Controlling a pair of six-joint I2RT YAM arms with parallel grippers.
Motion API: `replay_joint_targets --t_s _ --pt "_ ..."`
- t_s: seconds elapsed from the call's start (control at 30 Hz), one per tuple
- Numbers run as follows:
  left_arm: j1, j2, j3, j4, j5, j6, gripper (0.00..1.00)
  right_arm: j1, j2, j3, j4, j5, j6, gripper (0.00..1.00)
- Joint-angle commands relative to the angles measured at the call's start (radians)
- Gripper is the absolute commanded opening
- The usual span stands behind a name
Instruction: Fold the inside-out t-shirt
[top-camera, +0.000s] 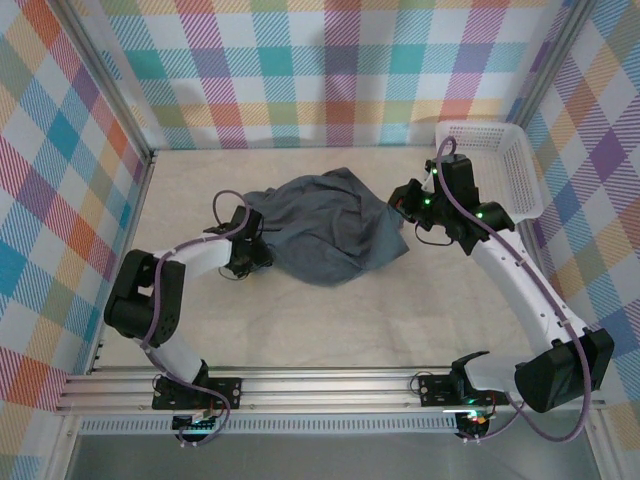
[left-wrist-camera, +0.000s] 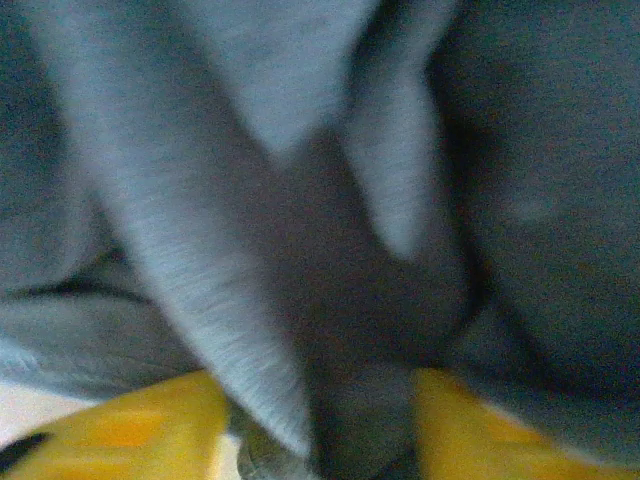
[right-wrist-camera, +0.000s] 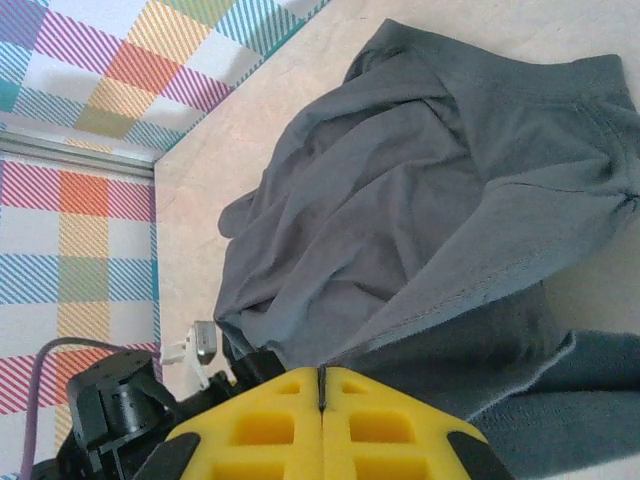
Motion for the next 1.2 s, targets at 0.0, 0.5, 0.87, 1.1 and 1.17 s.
replay_joint_targets --t_s 0.0,0.5,0.87,1.1,1.17 --pt "0.01 0.025 0.021 0.026 0.04 -0.013 0.06 0.003 -0.027 0.031 -0.028 -0.005 -0.012 0.0" --pt "0.013 -0.592 0.636 -0.34 -0.317 0.295 0.0 0.004 -0.454 0.204 0.131 0.36 -0.341 0.0" --pt "0.203 -0.173 0.771 -0.347 -0.076 0.338 0.0 0.002 -0.219 0.307 -0.231 0.695 -0.393 0.0" --pt "0.212 0.11 0.663 -0.2 0.038 0.338 0.37 -0.041 -0.087 0.065 -0.179 0.526 -0.335 0.0" --pt "0.215 0.121 0.669 -0.238 0.056 0.348 0.42 -0.055 -0.071 0.026 -0.165 0.486 -0.317 0.0"
